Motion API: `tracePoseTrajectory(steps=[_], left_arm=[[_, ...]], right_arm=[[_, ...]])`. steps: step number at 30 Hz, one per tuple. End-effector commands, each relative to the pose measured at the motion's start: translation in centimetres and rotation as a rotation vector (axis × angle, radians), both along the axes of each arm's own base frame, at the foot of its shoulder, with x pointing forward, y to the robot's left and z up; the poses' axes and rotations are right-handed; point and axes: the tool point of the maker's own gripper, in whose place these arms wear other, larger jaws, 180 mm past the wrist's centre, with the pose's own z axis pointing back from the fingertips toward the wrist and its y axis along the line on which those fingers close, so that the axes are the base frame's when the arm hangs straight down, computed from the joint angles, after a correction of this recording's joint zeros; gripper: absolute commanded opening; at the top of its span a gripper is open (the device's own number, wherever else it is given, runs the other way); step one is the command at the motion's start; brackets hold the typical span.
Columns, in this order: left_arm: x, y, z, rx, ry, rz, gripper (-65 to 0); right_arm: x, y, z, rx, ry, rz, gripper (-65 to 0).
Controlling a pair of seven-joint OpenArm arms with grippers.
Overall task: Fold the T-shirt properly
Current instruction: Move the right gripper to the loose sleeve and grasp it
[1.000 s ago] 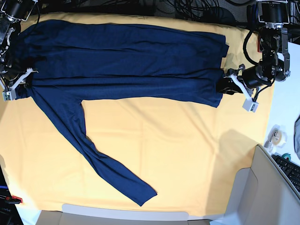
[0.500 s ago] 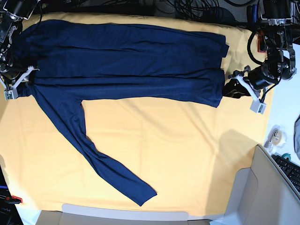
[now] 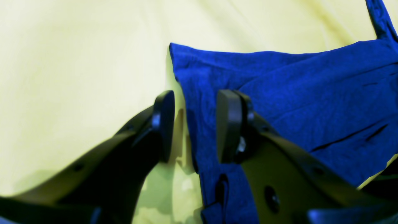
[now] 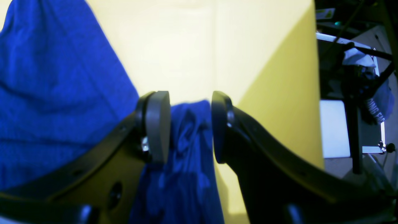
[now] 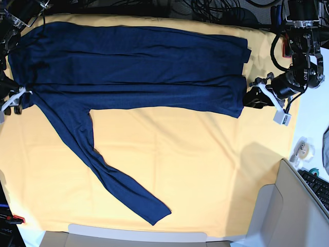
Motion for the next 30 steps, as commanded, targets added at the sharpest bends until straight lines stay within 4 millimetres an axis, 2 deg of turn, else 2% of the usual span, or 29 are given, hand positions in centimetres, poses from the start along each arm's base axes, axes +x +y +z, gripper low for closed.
tracePoseTrajectory(steps=[1,4,7,11,13,17,19,24,30], left_arm=[[0.9,0.5,1.4,0.006,-0.048,0.002,-42.7],[0.9,0.5,1.4,0.006,-0.047,0.003,-42.6],[0.9,0.5,1.4,0.006,-0.048,0.002,-42.6],[1.0,0.5,1.4,0.006,-0.049,0.003,-42.6],[1.0,0.5,1.4,0.006,-0.049,0.003,-42.6],[1.0,0.5,1.5,0.006,-0.050,0.002,-42.6],[1.0,0.4,1.5,0.005,-0.050,0.002,-42.6],[1.0,0.4,1.5,0.005,-0.050,0.002,-42.6],[1.0,0.4,1.5,0.005,-0.050,0.002,-42.6]], right_arm=[[1.3,0.2,2.0,-0.001,-0.077,0.009,-42.3],[3.0,0.7,1.3,0.073,-0.097,-0.004,-41.6],[5.5,1.9,-0.3,0.166,-0.079,0.009,-36.6],[8.9,4.6,-2.5,0.256,-0.018,0.073,-30.1],[10.5,5.7,-2.6,0.289,-0.013,0.099,-29.8],[12.7,6.4,-3.0,0.373,0.002,0.093,-29.8],[13.4,6.8,-3.9,0.422,0.027,0.086,-29.8],[13.4,7.5,-6.3,0.498,0.049,0.065,-29.8],[13.2,10.0,-8.1,0.485,0.112,0.126,-29.8]])
